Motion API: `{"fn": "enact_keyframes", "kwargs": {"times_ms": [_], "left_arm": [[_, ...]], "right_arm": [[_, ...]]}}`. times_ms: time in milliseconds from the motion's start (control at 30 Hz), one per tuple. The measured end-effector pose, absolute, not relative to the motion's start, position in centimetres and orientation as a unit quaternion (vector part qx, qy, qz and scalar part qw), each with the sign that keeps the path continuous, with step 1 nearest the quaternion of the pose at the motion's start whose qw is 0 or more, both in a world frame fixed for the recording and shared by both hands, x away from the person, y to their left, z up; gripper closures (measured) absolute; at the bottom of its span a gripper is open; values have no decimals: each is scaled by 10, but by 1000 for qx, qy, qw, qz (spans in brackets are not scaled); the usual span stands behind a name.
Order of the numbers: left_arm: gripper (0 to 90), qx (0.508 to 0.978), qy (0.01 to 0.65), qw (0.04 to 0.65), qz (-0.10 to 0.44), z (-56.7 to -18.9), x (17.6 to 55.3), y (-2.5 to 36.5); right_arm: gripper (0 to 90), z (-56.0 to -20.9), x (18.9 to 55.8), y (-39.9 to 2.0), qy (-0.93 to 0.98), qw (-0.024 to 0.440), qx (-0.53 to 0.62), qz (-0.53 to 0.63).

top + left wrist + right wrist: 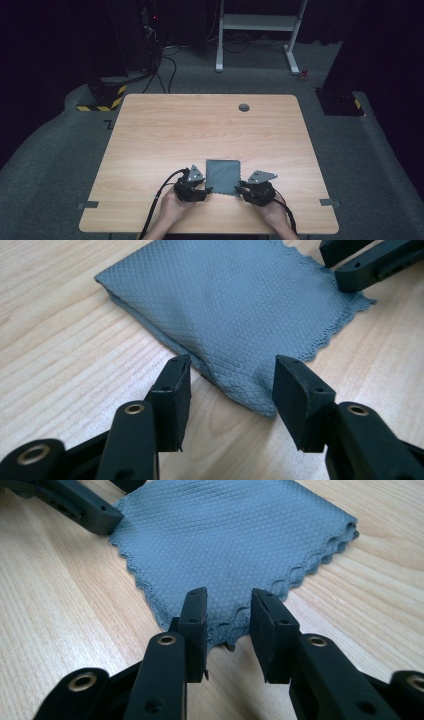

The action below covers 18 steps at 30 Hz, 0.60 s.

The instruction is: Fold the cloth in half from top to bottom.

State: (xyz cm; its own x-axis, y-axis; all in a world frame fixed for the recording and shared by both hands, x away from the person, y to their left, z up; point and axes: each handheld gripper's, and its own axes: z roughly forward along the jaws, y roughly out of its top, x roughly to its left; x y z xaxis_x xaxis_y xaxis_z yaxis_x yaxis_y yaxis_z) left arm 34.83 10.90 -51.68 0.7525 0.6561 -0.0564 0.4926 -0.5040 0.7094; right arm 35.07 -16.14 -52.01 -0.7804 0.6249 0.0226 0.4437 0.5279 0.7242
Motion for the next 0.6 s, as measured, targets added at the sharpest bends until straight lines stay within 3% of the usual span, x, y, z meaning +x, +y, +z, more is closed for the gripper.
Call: {"fn": "enact_keyframes", "kwargs": {"times_ms": [400, 600], "left_arm": [[440, 835, 354, 408, 104, -499, 354, 119], [456, 834, 387, 365, 147, -503, 385, 108]], "right_arm": [[685, -517, 355, -163, 863, 109, 312, 382], [704, -507, 384, -160, 842, 117, 347, 396]]}}
